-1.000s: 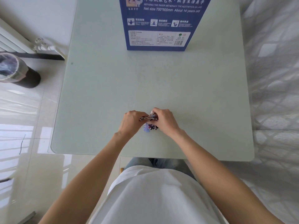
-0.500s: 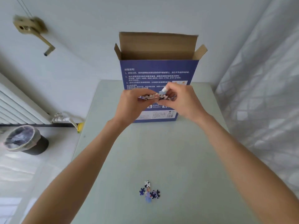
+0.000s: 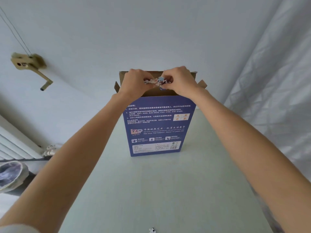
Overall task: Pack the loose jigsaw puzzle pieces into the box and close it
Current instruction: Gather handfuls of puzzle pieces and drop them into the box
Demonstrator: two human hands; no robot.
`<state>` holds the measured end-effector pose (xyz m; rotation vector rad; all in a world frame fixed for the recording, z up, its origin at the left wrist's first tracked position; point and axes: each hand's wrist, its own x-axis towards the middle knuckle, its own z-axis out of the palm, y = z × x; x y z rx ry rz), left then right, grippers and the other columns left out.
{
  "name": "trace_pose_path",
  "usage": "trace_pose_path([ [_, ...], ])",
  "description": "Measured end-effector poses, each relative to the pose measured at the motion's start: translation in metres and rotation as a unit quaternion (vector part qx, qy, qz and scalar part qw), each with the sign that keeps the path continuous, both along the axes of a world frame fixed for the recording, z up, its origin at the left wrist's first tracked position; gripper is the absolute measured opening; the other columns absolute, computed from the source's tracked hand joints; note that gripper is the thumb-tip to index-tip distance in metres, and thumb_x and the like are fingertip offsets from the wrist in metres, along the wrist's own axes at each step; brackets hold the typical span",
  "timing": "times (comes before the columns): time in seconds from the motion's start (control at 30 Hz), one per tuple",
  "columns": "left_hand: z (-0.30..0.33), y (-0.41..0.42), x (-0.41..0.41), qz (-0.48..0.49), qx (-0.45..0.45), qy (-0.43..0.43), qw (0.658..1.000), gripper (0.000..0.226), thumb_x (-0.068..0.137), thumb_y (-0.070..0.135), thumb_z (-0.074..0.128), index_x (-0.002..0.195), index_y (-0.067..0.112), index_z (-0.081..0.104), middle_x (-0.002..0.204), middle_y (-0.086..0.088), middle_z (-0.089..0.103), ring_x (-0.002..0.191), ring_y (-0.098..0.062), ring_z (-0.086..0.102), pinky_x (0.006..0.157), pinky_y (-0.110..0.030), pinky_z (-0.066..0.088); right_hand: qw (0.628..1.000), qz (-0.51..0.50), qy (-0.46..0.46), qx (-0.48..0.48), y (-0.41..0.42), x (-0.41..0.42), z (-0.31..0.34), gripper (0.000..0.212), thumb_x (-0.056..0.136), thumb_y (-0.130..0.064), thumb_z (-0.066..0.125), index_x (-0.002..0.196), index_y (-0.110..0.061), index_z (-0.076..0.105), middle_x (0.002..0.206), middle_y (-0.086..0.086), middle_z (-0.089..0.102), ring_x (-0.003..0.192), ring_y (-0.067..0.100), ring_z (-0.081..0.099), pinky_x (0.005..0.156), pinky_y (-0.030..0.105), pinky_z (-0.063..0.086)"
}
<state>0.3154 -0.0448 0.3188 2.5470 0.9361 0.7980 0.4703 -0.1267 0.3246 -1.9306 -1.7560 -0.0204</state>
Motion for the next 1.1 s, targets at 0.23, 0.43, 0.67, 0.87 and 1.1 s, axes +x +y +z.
trace_pose_path([
  [0.23, -0.012, 0.011, 0.002, 0.017, -0.022, 0.056, 0.998, 0.025, 0.076, 0.016, 0.073, 0.101, 0.011, 0.07, 0.098, -0.005, 0.07, 0.091, -0.019, 0.064, 0.077, -0.02, 0.042, 0.999, -0.019, 0.002, -0.037, 0.006, 0.009, -0.018, 0.023, 0.08, -0.017, 0.071, 0.102, -0.014, 0.066, 0.09, 0.003, 0.071, 0.079, 0.019, 0.063, 0.078, 0.038, 0.051],
  [0.43, -0.014, 0.009, 0.005, 0.002, -0.031, 0.021, 0.999, 0.016, 0.08, 0.01, 0.064, 0.091, 0.019, 0.071, 0.09, 0.002, 0.071, 0.086, -0.013, 0.065, 0.075, -0.016, 0.039, 0.999, -0.029, -0.012, -0.003, -0.001, 0.008, -0.023, 0.018, 0.086, -0.023, 0.064, 0.101, -0.014, 0.067, 0.093, 0.001, 0.07, 0.079, 0.013, 0.06, 0.073, 0.025, 0.043],
  [0.67, -0.025, -0.004, -0.008, -0.035, 0.143, -0.028, 0.989, 0.019, 0.091, 0.029, 0.054, 0.091, 0.019, 0.07, 0.08, 0.005, 0.071, 0.075, -0.015, 0.067, 0.063, -0.029, 0.051, 0.988, -0.024, -0.033, 0.151, -0.021, -0.009, -0.028, 0.014, 0.089, -0.025, 0.056, 0.088, -0.017, 0.067, 0.076, -0.005, 0.069, 0.069, 0.013, 0.063, 0.063, 0.036, 0.053],
  [0.87, -0.073, -0.065, -0.051, -0.086, 0.255, -0.173, 0.947, 0.012, 0.088, 0.02, 0.061, 0.083, 0.015, 0.071, 0.07, 0.005, 0.07, 0.06, -0.007, 0.062, 0.048, -0.018, 0.045, 0.959, -0.031, -0.045, 0.278, -0.092, -0.057, -0.097, 0.011, 0.089, -0.019, 0.061, 0.089, -0.011, 0.069, 0.083, -0.002, 0.071, 0.072, 0.013, 0.065, 0.058, 0.022, 0.049],
  [1.1, -0.208, -0.15, -0.117, -0.065, -0.06, 0.017, 0.996, 0.031, 0.086, 0.037, 0.052, 0.114, 0.027, 0.063, 0.098, 0.011, 0.067, 0.083, -0.009, 0.062, 0.071, -0.031, 0.055, 0.981, -0.041, 0.145, -0.124, -0.188, -0.112, -0.258, 0.019, 0.083, -0.013, 0.062, 0.102, -0.016, 0.068, 0.101, -0.003, 0.066, 0.091, 0.018, 0.058, 0.076, 0.029, 0.048],
])
